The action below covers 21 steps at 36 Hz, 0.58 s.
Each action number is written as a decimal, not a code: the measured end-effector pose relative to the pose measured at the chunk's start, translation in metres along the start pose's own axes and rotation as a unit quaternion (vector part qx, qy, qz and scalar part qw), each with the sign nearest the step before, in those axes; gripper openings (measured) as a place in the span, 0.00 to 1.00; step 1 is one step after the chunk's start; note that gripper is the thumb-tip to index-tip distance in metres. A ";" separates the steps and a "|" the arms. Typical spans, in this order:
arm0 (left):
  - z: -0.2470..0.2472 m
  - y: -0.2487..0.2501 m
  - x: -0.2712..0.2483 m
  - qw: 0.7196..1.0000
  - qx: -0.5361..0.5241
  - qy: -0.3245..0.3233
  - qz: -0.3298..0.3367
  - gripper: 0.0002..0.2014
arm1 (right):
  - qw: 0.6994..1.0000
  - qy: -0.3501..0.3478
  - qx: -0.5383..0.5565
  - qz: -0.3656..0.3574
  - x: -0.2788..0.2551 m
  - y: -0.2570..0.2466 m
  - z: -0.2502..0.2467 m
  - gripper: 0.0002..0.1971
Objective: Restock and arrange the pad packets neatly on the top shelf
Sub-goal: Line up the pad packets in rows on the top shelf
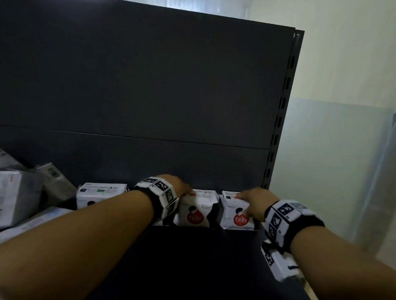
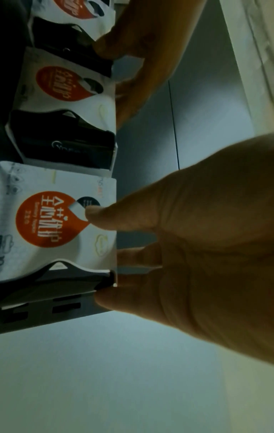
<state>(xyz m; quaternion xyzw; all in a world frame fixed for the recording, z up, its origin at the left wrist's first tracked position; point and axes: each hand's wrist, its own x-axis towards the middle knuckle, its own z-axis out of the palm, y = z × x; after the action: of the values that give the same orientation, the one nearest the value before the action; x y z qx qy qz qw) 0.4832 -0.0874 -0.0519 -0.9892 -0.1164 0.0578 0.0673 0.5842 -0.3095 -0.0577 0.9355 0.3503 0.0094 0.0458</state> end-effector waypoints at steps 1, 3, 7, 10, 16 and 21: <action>0.001 -0.001 -0.003 1.000 -0.012 0.006 -0.009 0.34 | 1.000 0.002 -0.005 0.004 0.000 -0.001 0.001 0.26; 0.001 -0.009 -0.013 1.000 -0.009 0.005 -0.008 0.44 | 1.000 -0.002 -0.008 0.017 0.000 -0.003 0.001 0.28; -0.017 -0.042 -0.037 0.998 -0.027 0.036 -0.051 0.41 | 0.999 -0.005 0.015 0.048 -0.002 -0.015 -0.010 0.33; -0.038 -0.079 -0.069 0.994 -0.016 0.038 -0.102 0.39 | 0.997 0.030 0.059 0.035 -0.003 -0.035 -0.031 0.34; -0.055 -0.176 -0.146 0.971 -0.006 0.035 -0.236 0.26 | 0.982 0.049 0.149 -0.101 -0.011 -0.125 -0.065 0.30; -0.047 -0.217 -0.197 0.968 0.003 0.045 -0.247 0.29 | 0.964 0.017 0.146 -0.221 -0.023 -0.223 -0.070 0.27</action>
<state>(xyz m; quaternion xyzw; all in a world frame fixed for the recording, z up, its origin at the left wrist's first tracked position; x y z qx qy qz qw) 0.2506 0.0690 0.0454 -0.9313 -0.3536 -0.0053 0.0874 0.4179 -0.1518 -0.0082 0.8312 0.5464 -0.0360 -0.0962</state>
